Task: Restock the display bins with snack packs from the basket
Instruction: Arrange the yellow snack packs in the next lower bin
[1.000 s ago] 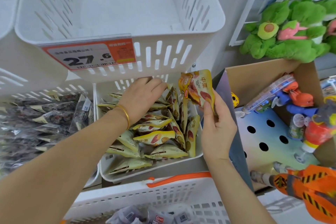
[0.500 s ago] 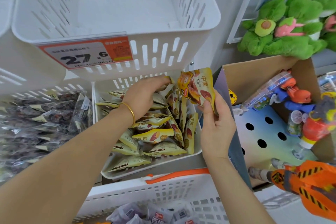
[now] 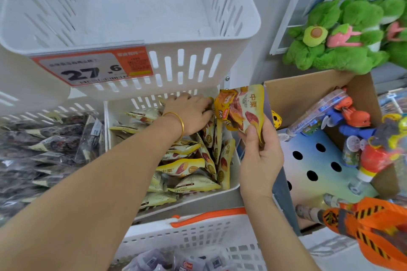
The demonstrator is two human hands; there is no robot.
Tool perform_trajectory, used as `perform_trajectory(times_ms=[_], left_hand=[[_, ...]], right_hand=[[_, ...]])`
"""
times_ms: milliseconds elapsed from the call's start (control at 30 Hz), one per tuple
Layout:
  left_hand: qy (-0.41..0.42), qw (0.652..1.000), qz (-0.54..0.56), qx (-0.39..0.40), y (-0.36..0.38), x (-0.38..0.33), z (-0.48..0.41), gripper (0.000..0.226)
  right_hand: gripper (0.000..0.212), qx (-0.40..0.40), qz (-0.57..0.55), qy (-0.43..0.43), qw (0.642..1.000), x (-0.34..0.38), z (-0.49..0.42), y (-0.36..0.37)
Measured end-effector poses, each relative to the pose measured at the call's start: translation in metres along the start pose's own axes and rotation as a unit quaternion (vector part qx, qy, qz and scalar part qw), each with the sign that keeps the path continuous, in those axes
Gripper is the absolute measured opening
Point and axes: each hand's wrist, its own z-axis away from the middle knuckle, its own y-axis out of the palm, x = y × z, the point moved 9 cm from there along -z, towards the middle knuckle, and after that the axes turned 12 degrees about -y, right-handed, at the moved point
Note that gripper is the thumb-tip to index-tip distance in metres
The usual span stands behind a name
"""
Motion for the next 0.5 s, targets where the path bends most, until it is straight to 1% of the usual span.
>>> perform_trajectory(times_ms=[133,233,267,367,433,500], left_hand=[[-0.058,0.997,0.037,-0.020,-0.001,0.002,-0.002,0.039],[-0.086,0.991,0.090,-0.039,-0.005,0.006,-0.001,0.031],[-0.084,0.990,0.109,-0.039,-0.007,0.008,0.000,0.032],[-0.075,0.987,0.140,-0.036,-0.007,0.017,0.004,0.045],[-0.073,0.985,0.147,-0.046,-0.006,0.025,0.008,0.050],[-0.057,0.988,0.131,-0.054,-0.004,0.025,0.011,0.053]], right_hand=[[0.033,-0.018,-0.004,0.015,1.000,-0.005,0.001,0.000],[0.032,-0.015,-0.001,0.013,1.000,-0.005,0.000,0.002],[0.031,-0.012,0.009,0.007,1.000,-0.003,-0.001,0.003],[0.029,-0.017,0.020,0.002,1.000,-0.002,-0.002,0.006],[0.028,-0.043,0.002,0.019,0.999,-0.007,-0.001,0.006],[0.029,-0.077,-0.015,0.036,0.996,-0.011,0.001,0.003]])
